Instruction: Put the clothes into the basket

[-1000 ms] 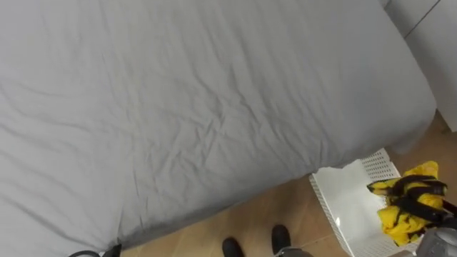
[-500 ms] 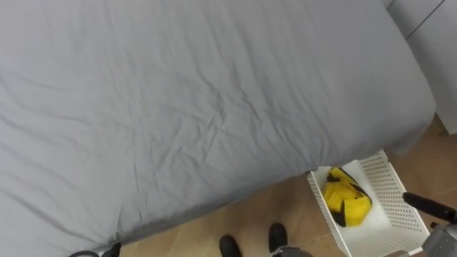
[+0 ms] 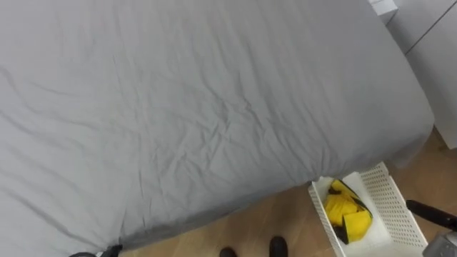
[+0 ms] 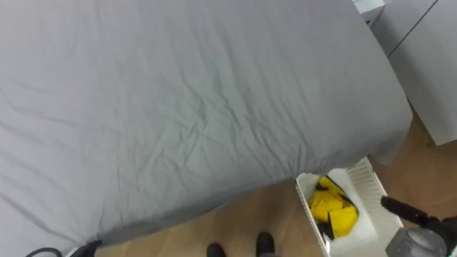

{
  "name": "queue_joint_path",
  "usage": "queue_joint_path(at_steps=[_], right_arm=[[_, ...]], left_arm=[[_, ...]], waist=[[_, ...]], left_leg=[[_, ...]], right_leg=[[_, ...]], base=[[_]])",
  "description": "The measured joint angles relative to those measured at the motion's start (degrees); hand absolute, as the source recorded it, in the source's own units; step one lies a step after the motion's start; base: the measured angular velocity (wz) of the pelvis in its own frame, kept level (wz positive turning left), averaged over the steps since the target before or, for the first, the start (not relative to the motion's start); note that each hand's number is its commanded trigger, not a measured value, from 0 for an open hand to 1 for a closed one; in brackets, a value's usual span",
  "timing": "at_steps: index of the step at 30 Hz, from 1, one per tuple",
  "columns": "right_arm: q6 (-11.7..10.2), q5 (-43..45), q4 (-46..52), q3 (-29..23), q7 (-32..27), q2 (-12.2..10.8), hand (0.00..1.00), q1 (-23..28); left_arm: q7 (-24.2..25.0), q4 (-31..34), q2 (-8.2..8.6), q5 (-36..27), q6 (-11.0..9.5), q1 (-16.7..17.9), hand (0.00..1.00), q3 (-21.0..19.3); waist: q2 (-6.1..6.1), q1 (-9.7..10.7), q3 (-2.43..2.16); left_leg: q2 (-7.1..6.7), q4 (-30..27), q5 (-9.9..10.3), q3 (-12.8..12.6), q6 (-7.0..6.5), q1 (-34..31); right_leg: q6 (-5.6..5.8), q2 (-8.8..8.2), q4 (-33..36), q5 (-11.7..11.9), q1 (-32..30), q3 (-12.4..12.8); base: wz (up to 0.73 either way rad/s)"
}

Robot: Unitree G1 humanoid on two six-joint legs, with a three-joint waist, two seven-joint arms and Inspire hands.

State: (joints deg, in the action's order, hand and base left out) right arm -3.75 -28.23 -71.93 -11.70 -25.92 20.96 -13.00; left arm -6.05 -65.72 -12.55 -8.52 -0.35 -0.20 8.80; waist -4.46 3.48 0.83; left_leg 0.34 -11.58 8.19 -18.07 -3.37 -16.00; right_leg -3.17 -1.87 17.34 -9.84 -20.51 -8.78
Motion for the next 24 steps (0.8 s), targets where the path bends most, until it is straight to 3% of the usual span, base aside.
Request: queue_joint_path(at_steps=[3,5,7,11,13,16,20,21,24], right_arm=[[0.0,-0.2,-1.3,3.7,1.8,-1.9,0.0,4.7],[0.2,1.1,-1.2,4.4,3.2,-3.8,0.0,7.1],[0.2,1.3,-1.2,5.8,4.9,-5.6,0.0,8.7],[0.1,1.9,-1.3,6.9,8.0,-7.7,0.0,10.9],[0.1,2.8,-1.2,7.3,9.9,-9.2,0.0,12.3],[0.1,4.5,-0.8,8.5,11.3,-10.3,0.0,13.2],[0.2,5.9,-0.8,10.6,12.7,-10.7,0.0,13.9],[0.2,6.8,-0.8,11.4,13.1,-10.8,0.0,13.9],[0.2,8.8,-0.9,14.0,14.2,-11.5,0.0,13.8]], left_arm=[[0.0,0.5,0.0,1.0,0.0,2.3,0.0,-0.1],[-0.1,1.1,0.08,1.9,0.0,3.8,0.0,-1.3],[-0.3,2.7,0.24,2.6,0.0,5.3,0.0,-2.1],[-1.0,2.9,1.1,2.6,-0.2,6.0,0.0,-3.2],[-1.7,2.9,1.79,2.6,-0.9,6.4,0.0,-4.4],[-2.3,3.8,2.96,3.9,-1.5,7.6,0.0,-6.8],[-2.6,3.9,3.03,5.1,-1.7,8.4,0.0,-7.7],[-2.6,4.1,3.07,5.9,-1.7,8.6,0.0,-8.4],[-3.6,4.1,3.12,7.0,-1.7,8.8,0.0,-8.8]], waist=[[1.46,-0.5,-1.37],[2.49,-0.9,-1.62],[3.4,-0.8,-1.35],[4.0,-0.3,-0.91],[4.66,-0.8,-0.41],[4.86,-0.9,-0.4],[5.36,-1.2,-0.46],[5.52,-1.7,-0.68],[5.8,-3.2,-0.63]], left_leg=[[-0.02,0.5,0.0,1.3,0.01,4.3],[-0.06,1.4,0.0,1.4,0.03,7.3],[-0.19,1.9,0.1,1.9,0.17,10.0],[-0.59,2.3,0.3,4.1,0.46,12.9],[-0.9,2.5,0.3,4.4,0.5,14.8],[-1.17,2.5,0.4,5.6,0.58,15.4],[-1.31,3.2,0.6,6.7,0.89,16.7],[-1.37,3.2,0.6,7.1,0.9,16.8],[-1.36,3.3,0.6,7.4,0.91,17.4]], right_leg=[[0.08,0.22,-3.4,0.2,6.4,-1.6],[0.12,0.36,-4.9,0.2,9.7,-2.2],[0.3,0.43,-6.5,0.1,13.1,-2.7],[0.7,0.37,-7.7,-0.1,17.5,-4.4],[0.96,0.25,-7.9,-0.7,19.6,-4.3],[1.14,0.01,-7.9,-1.0,20.7,-5.3],[1.15,0.26,-8.6,-1.0,22.5,-5.4],[1.19,0.3,-8.7,-1.1,22.7,-5.4],[1.18,0.37,-8.7,-1.1,23.2,-5.4]], base=[[0.19],[0.2],[0.13],[0.3],[0.19],[0.16],[0.22],[0.04],[0.04]])
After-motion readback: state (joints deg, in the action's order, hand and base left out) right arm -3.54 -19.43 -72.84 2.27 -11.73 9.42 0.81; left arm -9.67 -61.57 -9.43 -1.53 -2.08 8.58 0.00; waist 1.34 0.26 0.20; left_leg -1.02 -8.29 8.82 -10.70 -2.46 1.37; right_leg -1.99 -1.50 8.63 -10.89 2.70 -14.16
